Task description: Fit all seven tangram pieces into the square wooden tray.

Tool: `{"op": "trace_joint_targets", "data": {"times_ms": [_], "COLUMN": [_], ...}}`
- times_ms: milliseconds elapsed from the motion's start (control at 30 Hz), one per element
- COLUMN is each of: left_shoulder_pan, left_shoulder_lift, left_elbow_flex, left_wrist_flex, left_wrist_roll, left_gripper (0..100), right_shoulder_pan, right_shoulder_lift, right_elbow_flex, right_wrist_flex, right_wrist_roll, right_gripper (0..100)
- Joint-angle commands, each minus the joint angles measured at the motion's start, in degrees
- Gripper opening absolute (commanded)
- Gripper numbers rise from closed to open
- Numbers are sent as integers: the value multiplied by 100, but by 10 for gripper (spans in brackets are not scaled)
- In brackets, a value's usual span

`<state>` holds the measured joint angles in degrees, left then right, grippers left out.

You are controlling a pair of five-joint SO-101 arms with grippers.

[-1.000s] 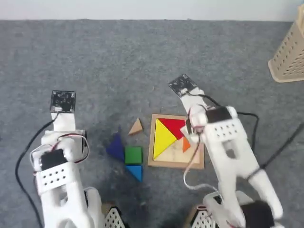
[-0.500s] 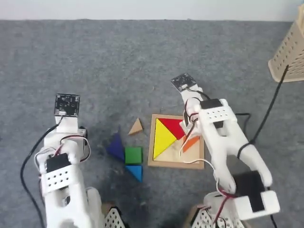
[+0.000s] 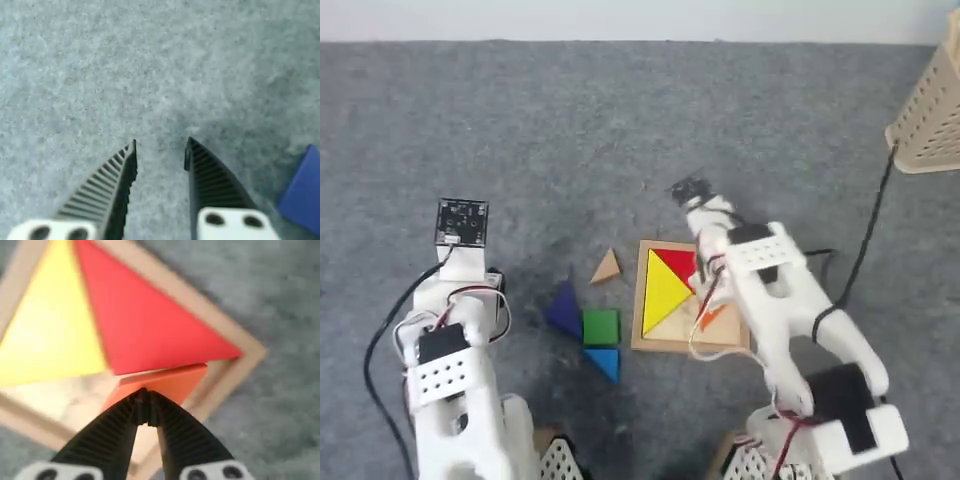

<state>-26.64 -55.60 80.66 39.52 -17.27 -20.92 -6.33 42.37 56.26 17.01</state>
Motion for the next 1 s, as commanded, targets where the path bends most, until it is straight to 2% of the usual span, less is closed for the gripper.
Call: {"op": "trace_joint_targets", "data": {"times_ms": [0,267,467,567,733,967], "left_shoulder_pan": [-26,-26,-26,-26,-26,-26], "left_shoulder_lift": [-123,-123,-123,-123,-123,-123], "left_elbow_flex": [-31,-31,-31,-31,-22,-22], "left_wrist_flex": [-123,-123,-123,-123,-114,-114], "left_wrist_roll": [-62,-62,-62,-62,-62,-62], "left_gripper": [156,156,156,156,156,156], "right_shoulder_pan": [-514,-1042,-523,-295,-303,-971], "right_shoulder_lift": [-400,-1402,-2264,-2105,-1218,-725], "right_elbow_flex": [316,589,554,563,563,563], "right_wrist_flex": [13,295,286,277,277,277], "right_wrist_roll": [-97,-369,-325,-167,-35,114], "right_gripper": [9,9,12,13,9,9]}}
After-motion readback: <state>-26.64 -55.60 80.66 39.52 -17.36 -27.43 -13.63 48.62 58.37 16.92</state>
